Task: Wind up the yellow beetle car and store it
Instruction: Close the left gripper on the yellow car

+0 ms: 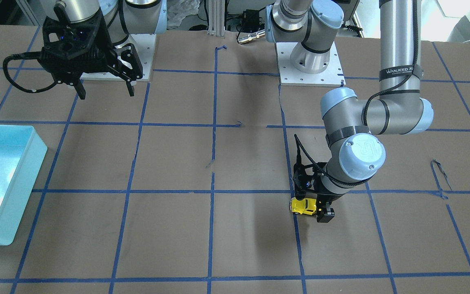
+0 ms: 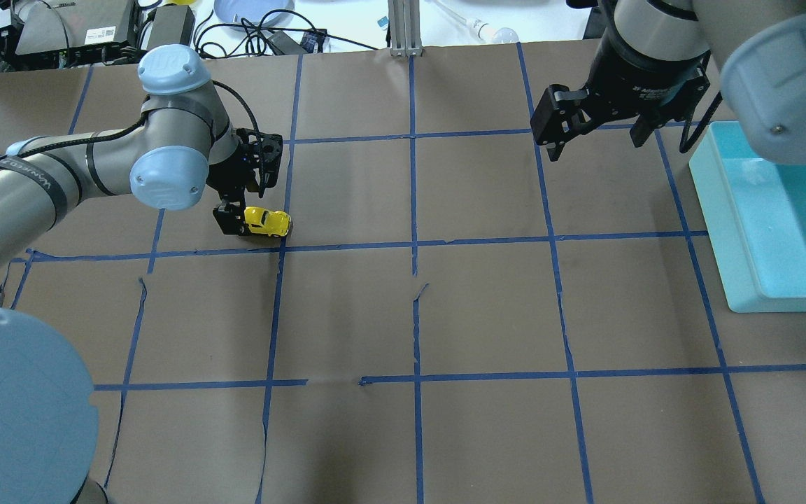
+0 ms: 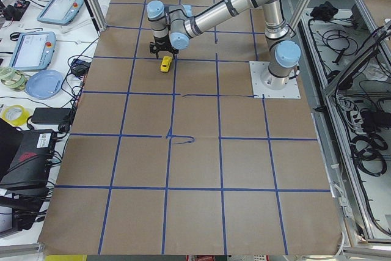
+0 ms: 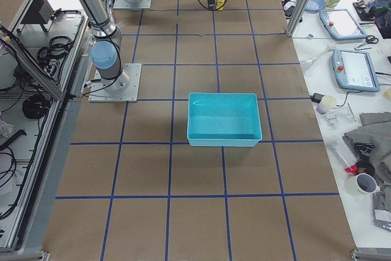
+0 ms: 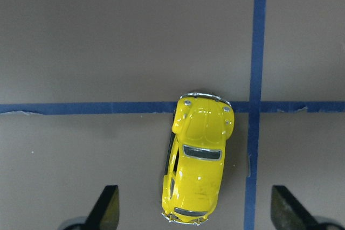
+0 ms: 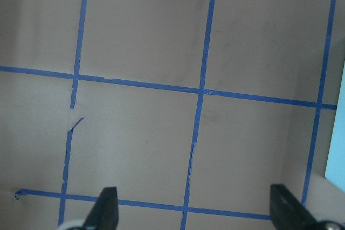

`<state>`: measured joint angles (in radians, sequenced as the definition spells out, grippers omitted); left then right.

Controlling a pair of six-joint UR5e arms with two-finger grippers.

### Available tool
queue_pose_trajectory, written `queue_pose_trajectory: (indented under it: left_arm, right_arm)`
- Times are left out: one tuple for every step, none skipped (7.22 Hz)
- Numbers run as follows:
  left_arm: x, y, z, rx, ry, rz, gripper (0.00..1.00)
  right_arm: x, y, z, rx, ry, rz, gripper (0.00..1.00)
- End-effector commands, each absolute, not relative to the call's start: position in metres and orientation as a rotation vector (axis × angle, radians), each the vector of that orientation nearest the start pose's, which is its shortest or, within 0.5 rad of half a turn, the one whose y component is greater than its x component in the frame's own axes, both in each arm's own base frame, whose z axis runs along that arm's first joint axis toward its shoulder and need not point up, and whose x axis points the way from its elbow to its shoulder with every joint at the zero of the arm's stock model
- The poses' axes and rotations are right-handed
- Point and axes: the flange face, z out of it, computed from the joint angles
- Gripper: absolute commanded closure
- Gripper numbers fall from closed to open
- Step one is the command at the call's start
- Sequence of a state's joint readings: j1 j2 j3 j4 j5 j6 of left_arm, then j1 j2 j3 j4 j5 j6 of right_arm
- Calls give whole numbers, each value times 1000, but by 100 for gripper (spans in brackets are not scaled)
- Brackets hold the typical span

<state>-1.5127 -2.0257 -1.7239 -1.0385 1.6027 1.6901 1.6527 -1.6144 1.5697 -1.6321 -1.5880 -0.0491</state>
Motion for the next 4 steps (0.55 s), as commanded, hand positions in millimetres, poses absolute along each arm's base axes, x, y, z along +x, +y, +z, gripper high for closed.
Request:
queue_pose_trajectory:
  left_arm:
    - [-94, -611, 202, -2376, -2049, -58, 6]
    - [-93, -617, 201, -2425, -2057, -18, 6]
    - [-94, -615, 198, -2416, -2049, -15, 10]
    - [-94, -614, 196, -2411, -2051, -21, 14]
  right_arm:
    - [170, -471, 515, -202, 3146, -163, 0]
    - [171, -470, 515, -206, 3147, -165, 0]
    - [171, -470, 515, -204, 3144, -162, 0]
    - [171, -470, 515, -206, 3144, -162, 0]
